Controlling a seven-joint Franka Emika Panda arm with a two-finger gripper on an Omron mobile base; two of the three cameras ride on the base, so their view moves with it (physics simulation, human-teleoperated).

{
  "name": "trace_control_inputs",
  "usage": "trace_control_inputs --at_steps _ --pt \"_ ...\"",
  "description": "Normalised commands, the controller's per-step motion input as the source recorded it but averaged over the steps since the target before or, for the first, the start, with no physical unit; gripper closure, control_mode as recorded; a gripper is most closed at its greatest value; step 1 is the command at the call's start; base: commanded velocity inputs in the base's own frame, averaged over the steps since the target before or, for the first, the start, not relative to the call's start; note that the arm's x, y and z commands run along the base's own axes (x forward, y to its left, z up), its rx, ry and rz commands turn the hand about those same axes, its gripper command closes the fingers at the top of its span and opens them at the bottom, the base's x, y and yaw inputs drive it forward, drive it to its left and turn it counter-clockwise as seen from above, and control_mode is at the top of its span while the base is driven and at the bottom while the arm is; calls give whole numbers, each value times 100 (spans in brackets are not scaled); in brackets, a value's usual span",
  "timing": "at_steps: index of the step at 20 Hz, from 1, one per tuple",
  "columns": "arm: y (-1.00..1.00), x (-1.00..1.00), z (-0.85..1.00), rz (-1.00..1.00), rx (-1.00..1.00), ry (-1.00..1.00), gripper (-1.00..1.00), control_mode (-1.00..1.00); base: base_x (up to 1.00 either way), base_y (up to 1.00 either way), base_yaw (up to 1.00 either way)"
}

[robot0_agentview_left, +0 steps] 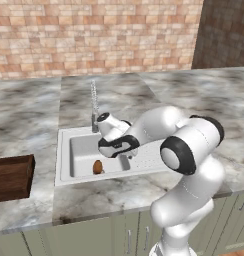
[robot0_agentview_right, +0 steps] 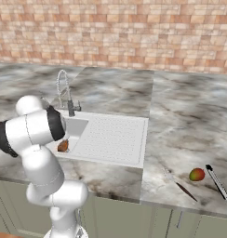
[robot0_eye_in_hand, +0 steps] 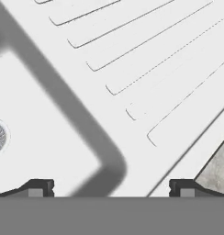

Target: Pick up all produce items and place them in the sink. Turn on the sink faucet to wash them. Then turn the sink off and put them in the tray.

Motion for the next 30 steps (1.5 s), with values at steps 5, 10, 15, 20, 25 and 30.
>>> trace_control_inputs --at_steps 5,10,15,20,25,30 --pt "-65 7 34 0 0 -1 -100 -100 0 0 0" --pt "-78 5 30 0 2 0 -100 -100 0 0 0" --pt "-97 0 10 0 8 0 -100 -100 0 0 0" --pt "-100 0 2 0 10 1 -100 -100 0 0 0" --pt "-100 0 15 0 7 2 -100 -100 0 0 0" --pt "-100 0 15 0 8 0 -100 -100 0 0 0"
